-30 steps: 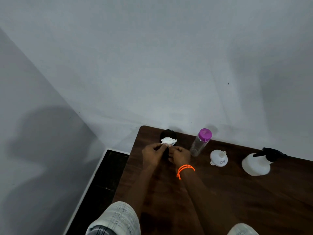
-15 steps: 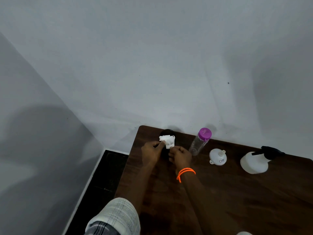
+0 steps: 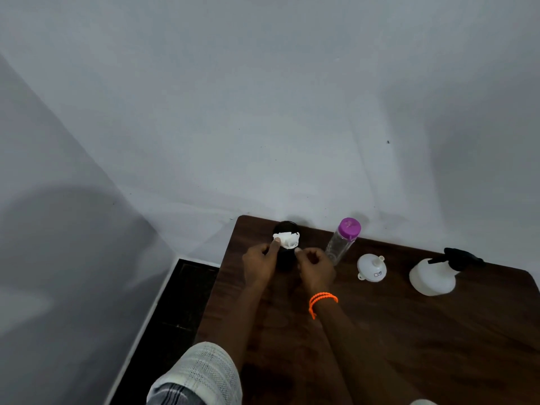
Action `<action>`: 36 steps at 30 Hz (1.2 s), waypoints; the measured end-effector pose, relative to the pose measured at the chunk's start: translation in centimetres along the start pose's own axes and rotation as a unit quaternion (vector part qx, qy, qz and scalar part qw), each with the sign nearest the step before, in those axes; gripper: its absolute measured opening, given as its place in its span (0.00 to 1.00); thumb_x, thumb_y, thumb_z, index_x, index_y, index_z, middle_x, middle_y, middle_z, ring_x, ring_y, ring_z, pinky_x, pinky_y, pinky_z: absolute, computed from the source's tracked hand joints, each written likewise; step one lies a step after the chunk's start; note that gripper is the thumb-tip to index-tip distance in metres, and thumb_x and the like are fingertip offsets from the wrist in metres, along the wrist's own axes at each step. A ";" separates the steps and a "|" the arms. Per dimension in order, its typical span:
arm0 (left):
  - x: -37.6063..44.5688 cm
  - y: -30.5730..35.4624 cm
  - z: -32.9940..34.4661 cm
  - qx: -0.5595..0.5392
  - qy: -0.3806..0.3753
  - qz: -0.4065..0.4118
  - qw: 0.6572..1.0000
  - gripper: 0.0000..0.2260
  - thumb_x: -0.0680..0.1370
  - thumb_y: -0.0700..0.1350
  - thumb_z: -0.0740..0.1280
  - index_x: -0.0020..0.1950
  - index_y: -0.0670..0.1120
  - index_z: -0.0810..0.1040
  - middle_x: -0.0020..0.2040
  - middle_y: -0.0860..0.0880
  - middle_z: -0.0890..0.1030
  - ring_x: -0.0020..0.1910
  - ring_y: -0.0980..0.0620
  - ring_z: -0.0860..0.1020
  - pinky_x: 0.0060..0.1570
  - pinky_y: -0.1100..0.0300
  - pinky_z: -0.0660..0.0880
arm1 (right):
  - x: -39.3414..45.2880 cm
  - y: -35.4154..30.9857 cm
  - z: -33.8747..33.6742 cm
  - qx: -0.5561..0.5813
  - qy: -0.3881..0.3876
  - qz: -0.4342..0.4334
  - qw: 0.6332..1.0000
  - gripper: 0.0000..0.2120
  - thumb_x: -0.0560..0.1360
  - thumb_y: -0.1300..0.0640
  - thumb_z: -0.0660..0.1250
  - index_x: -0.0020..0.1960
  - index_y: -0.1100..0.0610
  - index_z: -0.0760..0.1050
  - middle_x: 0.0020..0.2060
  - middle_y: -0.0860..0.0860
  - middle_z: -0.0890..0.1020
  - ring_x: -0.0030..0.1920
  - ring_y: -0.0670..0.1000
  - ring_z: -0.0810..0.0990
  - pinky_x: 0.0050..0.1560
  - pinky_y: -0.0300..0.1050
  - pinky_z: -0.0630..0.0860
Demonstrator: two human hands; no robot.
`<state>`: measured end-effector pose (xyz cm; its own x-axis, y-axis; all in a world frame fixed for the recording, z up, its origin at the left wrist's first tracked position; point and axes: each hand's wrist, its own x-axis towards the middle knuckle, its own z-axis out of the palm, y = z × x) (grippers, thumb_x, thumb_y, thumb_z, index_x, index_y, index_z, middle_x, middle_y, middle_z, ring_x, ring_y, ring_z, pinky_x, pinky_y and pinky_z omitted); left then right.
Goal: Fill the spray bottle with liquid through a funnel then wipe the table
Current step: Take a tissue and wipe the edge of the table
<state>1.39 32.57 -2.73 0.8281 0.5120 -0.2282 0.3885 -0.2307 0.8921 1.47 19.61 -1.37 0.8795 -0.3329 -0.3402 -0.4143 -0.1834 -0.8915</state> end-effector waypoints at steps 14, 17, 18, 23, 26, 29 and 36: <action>0.2 1.2 -0.1 0.023 -0.030 0.015 0.999 0.15 0.74 0.59 0.73 0.41 0.48 0.87 0.35 0.53 0.84 0.37 0.59 0.82 0.39 0.60 0.79 | 1.3 -1.0 0.0 -0.083 -0.028 -0.106 0.990 0.06 0.71 0.61 0.67 0.37 0.53 0.76 0.34 0.48 0.81 0.39 0.54 0.82 0.44 0.58 0.82; 0.2 1.3 0.3 0.031 -0.031 0.014 0.999 0.13 0.74 0.56 0.74 0.41 0.47 0.87 0.34 0.52 0.84 0.36 0.58 0.82 0.40 0.57 0.79 | 0.7 -1.0 -0.8 -0.073 -0.032 -0.138 0.987 0.04 0.71 0.67 0.67 0.38 0.60 0.77 0.35 0.53 0.82 0.40 0.56 0.81 0.44 0.56 0.80; 0.2 1.2 0.4 0.034 -0.028 0.012 0.999 0.13 0.74 0.56 0.74 0.39 0.46 0.87 0.33 0.51 0.84 0.35 0.57 0.81 0.39 0.56 0.79 | 0.5 -1.0 -1.1 -0.064 -0.033 -0.141 0.987 0.04 0.71 0.67 0.67 0.39 0.61 0.77 0.36 0.54 0.82 0.41 0.56 0.81 0.44 0.54 0.79; 0.1 0.9 0.8 0.041 -0.028 -0.007 0.999 0.21 0.76 0.58 0.70 0.33 0.43 0.81 0.29 0.47 0.81 0.31 0.53 0.79 0.38 0.54 0.77 | -0.8 -1.3 -2.5 -0.008 -0.020 -0.119 0.993 0.06 0.73 0.67 0.68 0.41 0.59 0.79 0.40 0.47 0.84 0.40 0.40 0.80 0.41 0.36 0.75; -0.4 1.2 0.9 0.003 -0.042 -0.097 0.994 0.25 0.76 0.66 0.67 0.36 0.44 0.84 0.34 0.46 0.84 0.37 0.49 0.84 0.43 0.50 0.83 | -1.6 -1.3 -3.2 0.040 -0.020 -0.105 0.994 0.07 0.74 0.69 0.67 0.40 0.60 0.79 0.41 0.47 0.86 0.41 0.41 0.81 0.41 0.35 0.76; -2.0 2.2 0.9 -0.202 -0.153 -0.282 0.925 0.24 0.77 0.64 0.67 0.54 0.43 0.83 0.50 0.42 0.85 0.48 0.43 0.85 0.47 0.46 0.84 | -2.2 -1.2 -3.7 0.100 -0.025 -0.085 0.991 0.08 0.74 0.71 0.65 0.38 0.64 0.77 0.41 0.53 0.87 0.41 0.46 0.83 0.40 0.38 0.77; -4.9 1.3 -0.7 -0.371 -0.205 -0.354 0.834 0.12 0.77 0.42 0.73 0.59 0.40 0.81 0.52 0.41 0.84 0.50 0.46 0.82 0.50 0.54 0.81 | -3.4 1.6 -6.3 0.125 -0.078 -0.007 0.989 0.12 0.73 0.74 0.63 0.34 0.63 0.75 0.39 0.58 0.85 0.37 0.50 0.81 0.33 0.44 0.75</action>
<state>-2.40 30.34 -0.25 0.6254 -0.0572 -0.7782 0.6073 0.6619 0.4394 -3.60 14.63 0.25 0.9186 -0.1811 -0.3512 -0.3472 0.0541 -0.9362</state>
